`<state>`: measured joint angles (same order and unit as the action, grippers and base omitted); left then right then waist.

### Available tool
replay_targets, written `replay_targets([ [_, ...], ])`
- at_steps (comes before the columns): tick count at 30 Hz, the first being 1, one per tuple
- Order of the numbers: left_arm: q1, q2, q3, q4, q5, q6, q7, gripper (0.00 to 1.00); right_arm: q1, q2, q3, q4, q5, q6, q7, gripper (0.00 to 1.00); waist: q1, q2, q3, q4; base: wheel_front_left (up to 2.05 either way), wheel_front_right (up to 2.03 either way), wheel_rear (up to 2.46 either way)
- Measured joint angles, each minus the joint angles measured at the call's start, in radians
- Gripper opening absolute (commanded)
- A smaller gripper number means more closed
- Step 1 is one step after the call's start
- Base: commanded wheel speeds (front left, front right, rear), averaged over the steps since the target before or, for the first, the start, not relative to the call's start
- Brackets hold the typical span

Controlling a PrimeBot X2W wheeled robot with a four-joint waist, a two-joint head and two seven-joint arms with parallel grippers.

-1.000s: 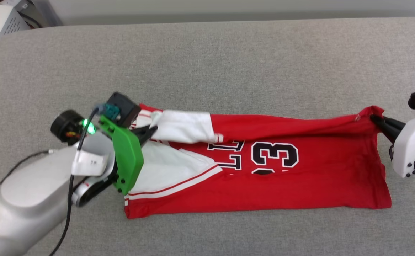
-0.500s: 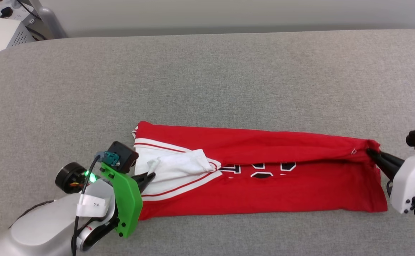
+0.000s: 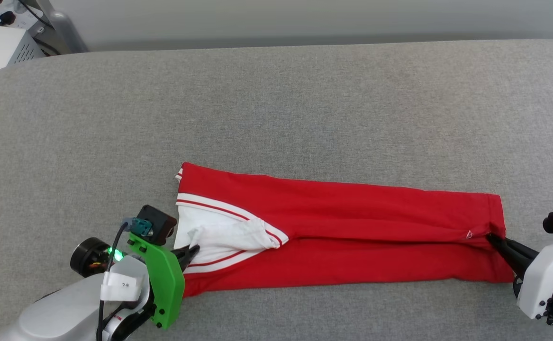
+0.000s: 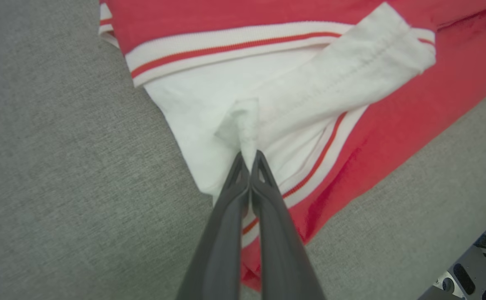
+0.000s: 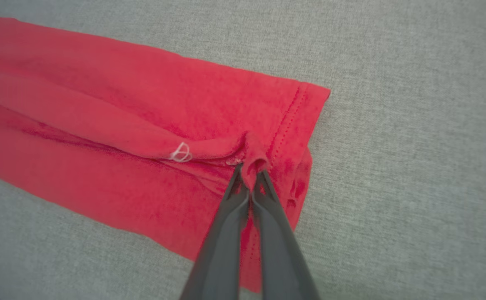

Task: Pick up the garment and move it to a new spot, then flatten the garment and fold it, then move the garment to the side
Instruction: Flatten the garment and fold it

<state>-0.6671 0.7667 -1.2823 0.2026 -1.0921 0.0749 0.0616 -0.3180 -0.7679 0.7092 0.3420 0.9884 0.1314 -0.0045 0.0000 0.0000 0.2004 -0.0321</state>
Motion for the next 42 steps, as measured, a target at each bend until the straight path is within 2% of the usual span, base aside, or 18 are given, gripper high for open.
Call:
replay_targets([
  [1, 0.002, -0.002, 0.001, 0.005, 0.0, 0.002, -0.002, 0.15, 0.003, 0.003, -0.007, 0.004, -0.003, 0.0, -0.001, 0.31, 0.0, 0.0, -0.002, 0.0, 0.0, 0.0, 0.0],
  [2, 0.007, -0.005, 0.005, 0.011, 0.0, 0.011, -0.02, 0.94, 0.006, 0.007, -0.017, 0.008, -0.007, 0.0, -0.001, 0.94, 0.0, 0.0, -0.006, 0.0, 0.0, 0.0, 0.0],
  [3, 0.014, -0.007, 0.014, 0.012, -0.004, 0.021, -0.037, 1.0, 0.009, 0.01, -0.024, 0.007, -0.007, 0.0, -0.002, 1.0, 0.0, 0.0, -0.011, -0.001, 0.0, 0.0, 0.0],
  [8, 0.032, -0.009, 0.043, 0.011, 0.008, 0.077, -0.132, 1.0, 0.016, 0.008, -0.069, -0.027, -0.005, 0.0, -0.005, 1.0, 0.0, 0.0, -0.036, -0.003, 0.0, 0.0, 0.0],
  [14, 0.055, -0.006, 0.09, -0.015, 0.045, 0.179, -0.25, 1.0, 0.044, -0.042, -0.17, -0.128, 0.052, 0.0, 0.01, 1.0, 0.0, 0.0, -0.066, 0.001, 0.0, 0.0, 0.0],
  [17, 0.067, -0.006, 0.12, -0.022, 0.07, 0.234, -0.289, 1.0, 0.046, -0.07, -0.221, -0.141, 0.061, 0.0, 0.039, 1.0, 0.0, 0.0, -0.073, 0.005, 0.0, 0.0, 0.0],
  [23, 0.099, -0.02, 0.192, -0.023, 0.141, 0.321, -0.316, 1.0, 0.047, -0.086, -0.265, -0.103, 0.156, 0.0, 0.215, 1.0, 0.0, 0.0, -0.07, 0.016, 0.0, 0.0, 0.0],
  [26, 0.126, -0.047, 0.272, -0.046, 0.214, 0.361, -0.317, 1.0, 0.047, -0.088, -0.266, -0.066, 0.206, 0.0, 0.324, 1.0, 0.0, 0.0, -0.061, 0.026, 0.0, 0.0, 0.0],
  [31, 0.201, -0.105, 0.411, -0.075, 0.34, 0.386, -0.317, 1.0, 0.033, -0.065, -0.254, -0.007, 0.215, 0.0, 0.412, 1.0, 0.0, 0.0, -0.041, 0.046, 0.0, 0.0, 0.0],
  [42, 0.363, -0.257, 0.704, -0.113, 0.586, 0.399, -0.318, 1.0, -0.016, 0.013, -0.207, 0.063, 0.193, 0.0, 0.45, 1.0, 0.0, 0.0, 0.007, 0.092, 0.0, 0.0, 0.0],
])
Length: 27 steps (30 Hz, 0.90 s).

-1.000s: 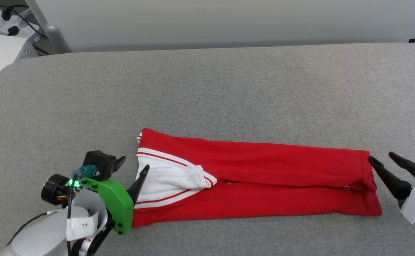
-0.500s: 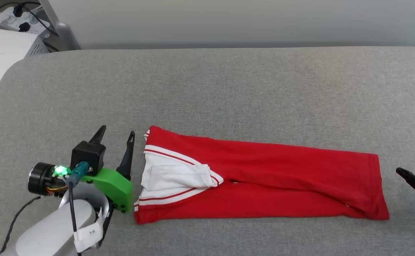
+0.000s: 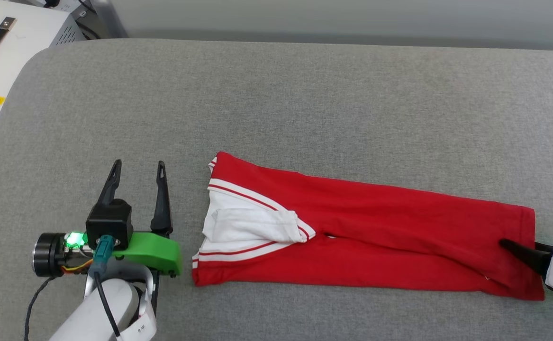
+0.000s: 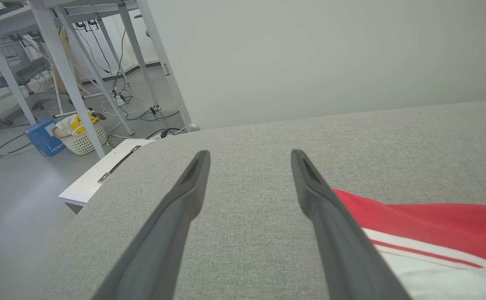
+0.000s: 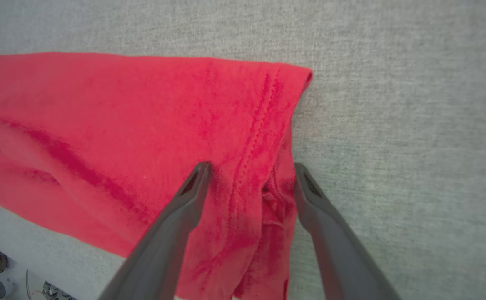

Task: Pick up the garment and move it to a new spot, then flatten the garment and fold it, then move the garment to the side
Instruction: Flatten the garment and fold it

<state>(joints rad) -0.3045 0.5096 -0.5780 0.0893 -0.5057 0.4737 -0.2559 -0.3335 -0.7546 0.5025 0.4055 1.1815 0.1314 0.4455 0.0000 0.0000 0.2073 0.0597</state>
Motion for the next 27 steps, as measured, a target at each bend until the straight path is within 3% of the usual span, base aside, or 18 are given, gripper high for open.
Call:
replay_targets([
  [5, 0.084, -0.091, 0.116, -0.012, 0.103, -0.019, 0.0, 1.0, -0.017, 0.015, 0.02, 0.019, -0.008, 0.0, 0.0, 1.0, 0.0, 0.0, 0.009, 0.012, 0.0, 0.0, 0.0],
  [14, 0.203, -0.234, 0.296, -0.067, 0.26, -0.105, 0.0, 1.0, -0.028, 0.031, 0.056, 0.036, -0.014, 0.0, -0.023, 1.0, 0.0, 0.0, 0.001, 0.014, 0.0, 0.0, 0.0],
  [15, 0.212, -0.248, 0.309, -0.071, 0.278, -0.118, 0.0, 1.0, -0.028, 0.032, 0.061, 0.04, -0.024, 0.0, -0.034, 0.36, 0.0, 0.0, 0.001, 0.014, 0.0, 0.0, 0.0],
  [16, 0.221, -0.262, 0.32, -0.074, 0.293, -0.132, 0.0, 1.0, -0.029, 0.033, 0.066, 0.045, -0.03, 0.0, -0.045, 0.09, 0.0, 0.0, 0.0, 0.014, 0.0, 0.0, 0.0],
  [17, 0.229, -0.275, 0.329, -0.076, 0.306, -0.145, 0.0, 1.0, -0.03, 0.033, 0.07, 0.05, -0.034, 0.0, -0.055, 0.0, 0.0, 0.0, -0.002, 0.014, 0.0, 0.0, 0.0],
  [27, 0.288, -0.348, 0.405, -0.071, 0.39, -0.243, 0.0, 1.0, -0.037, 0.025, 0.096, 0.091, -0.033, 0.001, -0.116, 0.0, 0.0, 0.0, -0.041, 0.005, 0.0, 0.0, 0.0],
])
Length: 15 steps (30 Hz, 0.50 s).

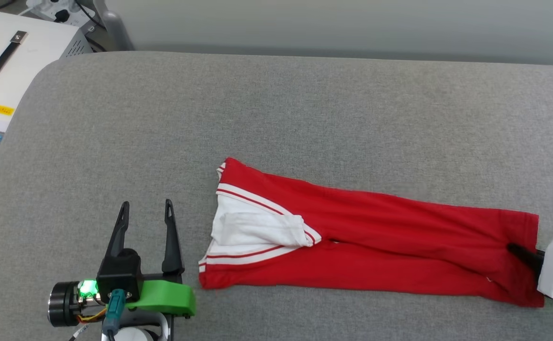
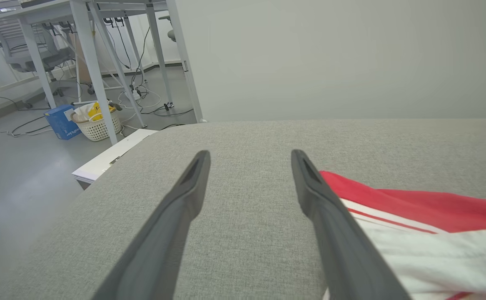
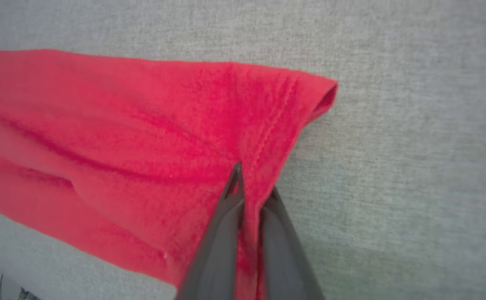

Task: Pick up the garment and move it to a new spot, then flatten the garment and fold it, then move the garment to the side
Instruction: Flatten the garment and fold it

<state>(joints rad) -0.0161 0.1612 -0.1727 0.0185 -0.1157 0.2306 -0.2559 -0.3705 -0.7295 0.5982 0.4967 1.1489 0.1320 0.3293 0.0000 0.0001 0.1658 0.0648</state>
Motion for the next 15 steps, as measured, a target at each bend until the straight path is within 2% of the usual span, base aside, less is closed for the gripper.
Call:
replay_targets([
  [7, 0.026, -0.015, 0.037, 0.002, 0.03, -0.043, 0.0, 1.0, 0.002, -0.095, -0.009, 0.055, -0.002, 0.0, -0.028, 0.0, 0.0, 0.0, -0.031, -0.009, 0.0, 0.0, 0.0],
  [15, 0.033, -0.031, 0.058, 0.005, 0.054, -0.078, 0.0, 1.0, 0.03, -0.146, -0.043, 0.06, 0.04, 0.0, -0.033, 0.0, 0.0, 0.0, -0.042, -0.016, 0.0, 0.0, 0.0],
])
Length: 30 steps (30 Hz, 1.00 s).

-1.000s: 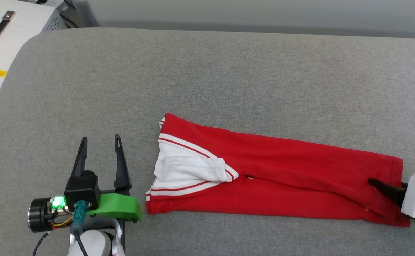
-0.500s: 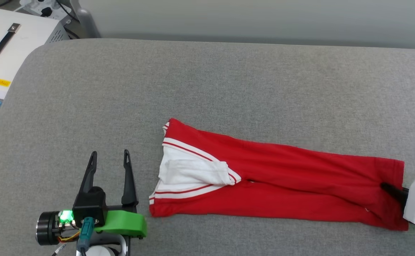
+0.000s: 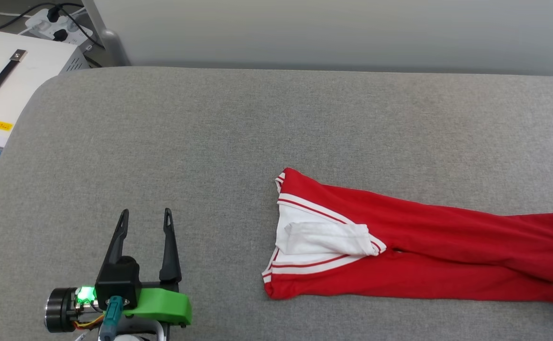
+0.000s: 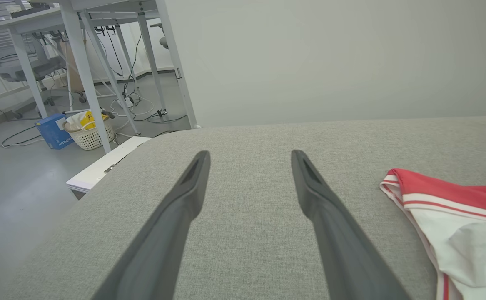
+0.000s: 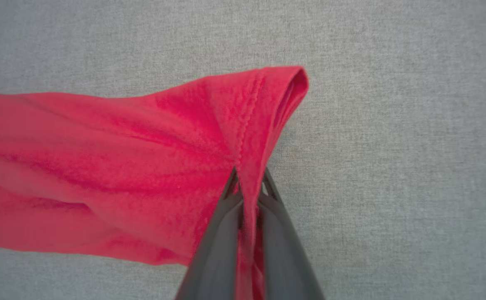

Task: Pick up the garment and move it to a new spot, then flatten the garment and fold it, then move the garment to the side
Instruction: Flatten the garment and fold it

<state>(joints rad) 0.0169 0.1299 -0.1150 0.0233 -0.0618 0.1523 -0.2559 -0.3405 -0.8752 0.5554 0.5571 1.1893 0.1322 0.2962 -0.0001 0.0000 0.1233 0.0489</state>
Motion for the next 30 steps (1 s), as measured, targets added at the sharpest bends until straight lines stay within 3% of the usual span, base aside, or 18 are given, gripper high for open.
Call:
replay_targets([
  [4, 0.003, -0.004, 0.006, 0.004, 0.011, -0.013, 0.0, 1.0, 0.016, -0.011, -0.029, -0.056, 0.031, -0.001, 0.003, 0.0, 0.0, 0.0, -0.007, -0.001, 0.0, 0.0, 0.0],
  [11, 0.003, -0.014, 0.008, 0.011, 0.019, -0.033, 0.0, 1.0, 0.074, 0.018, -0.059, -0.263, 0.113, -0.001, 0.044, 0.0, 0.0, 0.0, -0.013, 0.005, 0.0, 0.0, 0.0],
  [18, 0.003, -0.028, 0.01, 0.012, 0.022, -0.044, 0.0, 1.0, 0.071, 0.053, -0.072, -0.418, 0.073, -0.001, 0.106, 0.0, 0.0, 0.0, -0.006, 0.011, 0.0, 0.0, 0.0],
  [24, 0.001, -0.033, 0.011, 0.014, 0.027, -0.053, 0.0, 1.0, -0.002, 0.136, -0.044, -0.487, -0.024, -0.001, 0.201, 0.0, 0.0, 0.0, 0.016, 0.016, 0.0, 0.0, 0.0],
  [30, -0.021, -0.04, 0.0, 0.023, 0.029, -0.066, 0.0, 1.0, -0.14, 0.266, 0.045, -0.498, -0.126, -0.001, 0.292, 0.0, 0.0, 0.0, 0.047, 0.022, 0.0, 0.0, 0.0],
])
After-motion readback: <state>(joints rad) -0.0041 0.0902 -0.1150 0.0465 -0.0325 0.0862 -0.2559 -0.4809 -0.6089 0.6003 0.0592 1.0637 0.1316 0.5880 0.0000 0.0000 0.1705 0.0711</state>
